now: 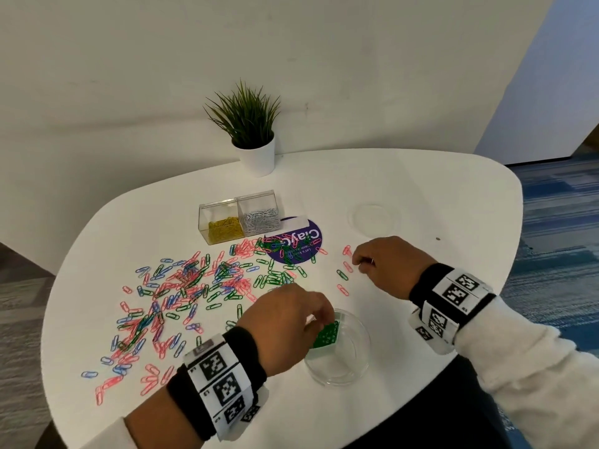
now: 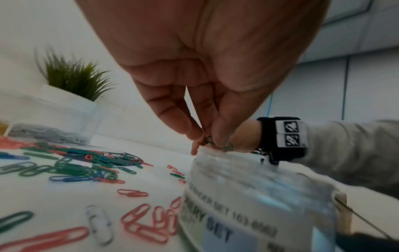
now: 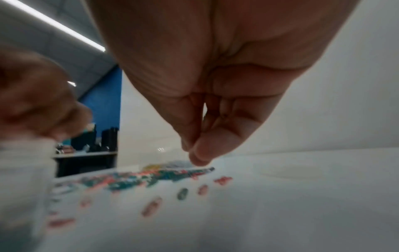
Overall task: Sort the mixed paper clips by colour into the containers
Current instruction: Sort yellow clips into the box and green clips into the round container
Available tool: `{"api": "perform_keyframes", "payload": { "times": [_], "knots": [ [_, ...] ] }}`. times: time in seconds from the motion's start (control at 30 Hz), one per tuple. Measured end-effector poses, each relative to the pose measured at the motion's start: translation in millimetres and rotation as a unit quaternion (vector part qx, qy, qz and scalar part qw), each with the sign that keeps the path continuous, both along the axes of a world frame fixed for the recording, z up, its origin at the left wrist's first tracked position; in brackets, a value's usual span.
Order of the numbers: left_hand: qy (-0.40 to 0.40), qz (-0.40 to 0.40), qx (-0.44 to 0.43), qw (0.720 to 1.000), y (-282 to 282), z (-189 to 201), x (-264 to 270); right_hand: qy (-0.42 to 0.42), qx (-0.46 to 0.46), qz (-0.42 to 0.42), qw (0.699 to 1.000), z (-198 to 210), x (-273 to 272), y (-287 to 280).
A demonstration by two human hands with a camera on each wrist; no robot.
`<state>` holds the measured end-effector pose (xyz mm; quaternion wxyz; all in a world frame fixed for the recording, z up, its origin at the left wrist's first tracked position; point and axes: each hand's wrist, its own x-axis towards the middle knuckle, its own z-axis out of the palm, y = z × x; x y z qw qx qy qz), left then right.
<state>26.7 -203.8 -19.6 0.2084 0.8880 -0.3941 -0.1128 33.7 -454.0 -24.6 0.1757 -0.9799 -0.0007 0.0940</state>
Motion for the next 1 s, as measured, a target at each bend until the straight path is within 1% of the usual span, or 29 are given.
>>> {"api": "perform_keyframes", "payload": {
  "times": [0.07, 0.1, 0.17, 0.23, 0.27, 0.33, 0.4, 0.47, 0.57, 0.63, 0.73, 0.83, 0.9, 0.93, 0.97, 1.0],
  "knots": [
    [-0.011, -0.017, 0.033, 0.999, 0.7, -1.6, -0.6, 0.021, -0.016, -0.008, 1.0, -9.8, 8.5, -1.8],
    [0.001, -0.016, 0.024, 1.0, 1.6, 0.2, 1.5, 0.026, -0.013, -0.002, 1.0, -12.8, 12.2, 0.6],
    [0.032, 0.013, -0.025, 0.999, 3.1, 6.3, 12.3, 0.037, -0.006, 0.011, 0.999, -17.6, 18.5, 8.3],
    [0.024, 0.059, -0.062, 0.996, 5.1, 7.1, 31.9, 0.05, -0.025, 0.028, 0.998, -21.6, 23.4, 17.2],
    [0.014, 0.079, -0.057, 0.995, 6.3, 5.9, 43.8, 0.052, -0.038, 0.037, 0.997, -23.9, 25.4, 21.0],
    [-0.014, 0.095, 0.004, 0.995, 6.4, 1.2, 67.5, 0.05, -0.048, 0.05, 0.996, -27.9, 27.9, 26.8],
    [-0.057, 0.067, 0.084, 0.993, 1.9, -6.3, 86.2, 0.04, -0.045, 0.058, 0.996, -30.9, 29.1, 29.0],
    [-0.081, 0.024, 0.13, 0.988, -6.5, -11.3, 96.9, 0.032, -0.055, 0.068, 0.996, -33.7, 29.8, 29.9],
    [-0.104, -0.026, 0.162, 0.981, -19.3, -17.6, 102.9, 0.032, -0.065, 0.064, 0.995, -33.5, 29.1, 32.3],
    [-0.125, -0.058, 0.171, 0.976, -24.9, -20.3, 103.8, 0.023, -0.057, 0.053, 0.997, -29.4, 28.8, 32.7],
    [-0.161, -0.085, 0.171, 0.968, -26.4, -28.5, 105.4, 0.008, -0.011, 0.024, 1.0, -18.8, 33.4, 29.9],
    [-0.175, -0.091, 0.188, 0.962, -24.0, -39.4, 104.9, -0.011, 0.105, -0.043, 0.994, -9.1, 48.6, 29.6],
    [-0.172, -0.086, 0.167, 0.967, -20.6, -42.3, 105.2, -0.003, 0.162, -0.072, 0.984, -8.9, 64.4, 31.5],
    [-0.151, -0.067, 0.137, 0.977, -18.4, -40.4, 106.0, 0.008, 0.16, -0.065, 0.985, -10.2, 72.8, 33.0],
    [-0.116, -0.034, 0.095, 0.988, -16.1, -36.2, 106.9, 0.022, 0.147, -0.054, 0.987, -11.9, 80.4, 35.4],
    [-0.064, 0.018, 0.05, 0.997, -13.7, -31.4, 109.5, 0.032, 0.133, -0.046, 0.989, -14.6, 87.1, 37.8]
  ]
}}
